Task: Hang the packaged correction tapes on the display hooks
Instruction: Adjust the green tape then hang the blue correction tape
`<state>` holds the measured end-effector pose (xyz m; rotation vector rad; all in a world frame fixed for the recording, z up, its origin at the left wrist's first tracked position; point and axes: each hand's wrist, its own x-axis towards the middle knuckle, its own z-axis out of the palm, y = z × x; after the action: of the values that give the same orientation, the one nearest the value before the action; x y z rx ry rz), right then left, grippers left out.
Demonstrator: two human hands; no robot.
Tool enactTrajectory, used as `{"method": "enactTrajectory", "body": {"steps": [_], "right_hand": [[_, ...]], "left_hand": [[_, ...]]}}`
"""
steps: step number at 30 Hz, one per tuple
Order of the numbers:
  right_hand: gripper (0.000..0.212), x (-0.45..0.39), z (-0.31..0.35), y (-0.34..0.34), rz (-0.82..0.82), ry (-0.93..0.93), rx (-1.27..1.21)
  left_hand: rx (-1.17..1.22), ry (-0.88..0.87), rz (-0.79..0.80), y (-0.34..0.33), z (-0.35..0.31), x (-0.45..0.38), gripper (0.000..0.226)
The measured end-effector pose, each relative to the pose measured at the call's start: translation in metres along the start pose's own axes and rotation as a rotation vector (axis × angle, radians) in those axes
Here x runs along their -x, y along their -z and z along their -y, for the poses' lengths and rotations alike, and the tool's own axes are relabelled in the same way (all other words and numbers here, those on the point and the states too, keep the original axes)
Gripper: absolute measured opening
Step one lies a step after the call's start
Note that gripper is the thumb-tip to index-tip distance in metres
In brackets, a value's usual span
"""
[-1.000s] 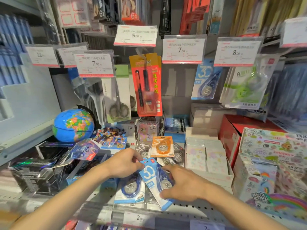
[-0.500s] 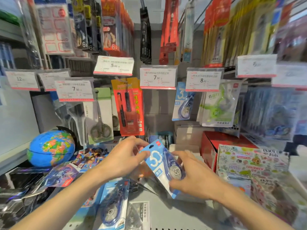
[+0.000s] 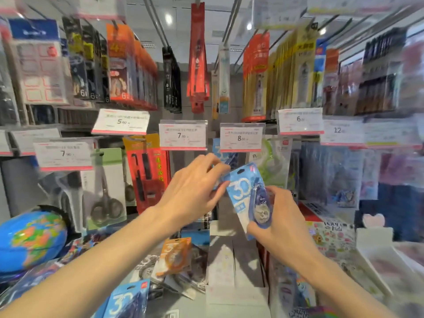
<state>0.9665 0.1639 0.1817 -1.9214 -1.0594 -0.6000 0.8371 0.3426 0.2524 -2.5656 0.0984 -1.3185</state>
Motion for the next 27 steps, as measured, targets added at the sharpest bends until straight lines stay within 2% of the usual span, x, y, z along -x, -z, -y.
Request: {"method": "enactTrajectory", "body": {"steps": [3, 6, 9, 13, 19, 27], "right_hand": [[0.072, -0.005, -0.006, 0.007, -0.06, -0.043, 0.007], [0.07, -0.008, -0.011, 0.012, -0.094, -0.066, 0.014], [0.065, -0.01, -0.013, 0.015, -0.102, -0.07, 0.047], [0.082, -0.008, -0.014, 0.018, -0.111, -0.046, 0.117], [0.087, -0.007, -0.012, 0.022, -0.115, -0.03, 0.125], [0.077, -0.021, 0.015, 0.014, -0.137, 0.046, 0.048]], "left_hand": [[-0.139, -0.11, -0.126, 0.01, 0.002, -0.016, 0.026], [-0.239, -0.186, -0.2, 0.016, 0.007, -0.032, 0.029], [-0.323, -0.177, -0.169, 0.018, 0.013, -0.044, 0.039], [-0.362, -0.146, -0.109, 0.019, 0.019, -0.053, 0.044], [-0.306, -0.209, -0.167, 0.029, 0.024, -0.056, 0.028], [-0.112, -0.139, -0.13, 0.04, 0.026, -0.062, 0.037]]}}
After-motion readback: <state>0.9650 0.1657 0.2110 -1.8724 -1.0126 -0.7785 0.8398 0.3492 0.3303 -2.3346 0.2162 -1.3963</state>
